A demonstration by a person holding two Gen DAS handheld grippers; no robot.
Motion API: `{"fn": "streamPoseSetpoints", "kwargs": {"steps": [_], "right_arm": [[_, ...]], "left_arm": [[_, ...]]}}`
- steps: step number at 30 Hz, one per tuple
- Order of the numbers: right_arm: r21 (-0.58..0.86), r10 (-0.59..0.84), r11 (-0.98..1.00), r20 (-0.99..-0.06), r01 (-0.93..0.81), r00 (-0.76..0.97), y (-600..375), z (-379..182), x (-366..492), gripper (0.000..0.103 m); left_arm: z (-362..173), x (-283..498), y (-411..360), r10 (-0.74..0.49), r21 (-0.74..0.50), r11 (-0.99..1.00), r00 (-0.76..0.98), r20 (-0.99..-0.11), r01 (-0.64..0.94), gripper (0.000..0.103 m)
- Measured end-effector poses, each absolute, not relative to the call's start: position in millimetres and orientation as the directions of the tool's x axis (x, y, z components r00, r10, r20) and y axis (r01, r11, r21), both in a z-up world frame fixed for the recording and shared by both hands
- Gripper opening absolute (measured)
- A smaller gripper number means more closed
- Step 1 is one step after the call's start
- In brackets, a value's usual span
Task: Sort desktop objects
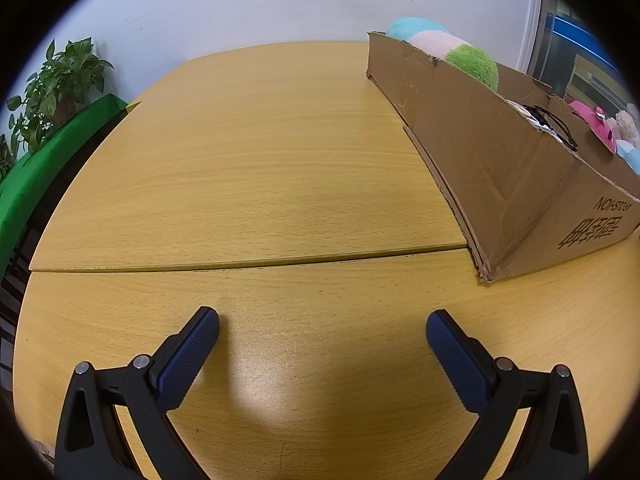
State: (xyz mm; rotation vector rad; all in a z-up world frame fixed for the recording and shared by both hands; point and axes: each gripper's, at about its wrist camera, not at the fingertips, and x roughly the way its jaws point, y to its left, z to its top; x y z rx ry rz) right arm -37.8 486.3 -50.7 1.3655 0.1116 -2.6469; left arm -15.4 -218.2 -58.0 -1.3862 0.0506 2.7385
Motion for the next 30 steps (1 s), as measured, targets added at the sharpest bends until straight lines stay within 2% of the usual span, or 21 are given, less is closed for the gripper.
{"fn": "streamPoseSetpoints", "kwargs": {"steps": [30], "right_arm": [[0.008,-0.115,-0.982,-0.814,0.187,-0.569,490.4,-50.6,-39.8,0.103]], "left_arm": [[-56.0,-13.8,-215.2,0.045,0.001,-0.997,-0.591,-0.806,-0.077,0.103]]}}
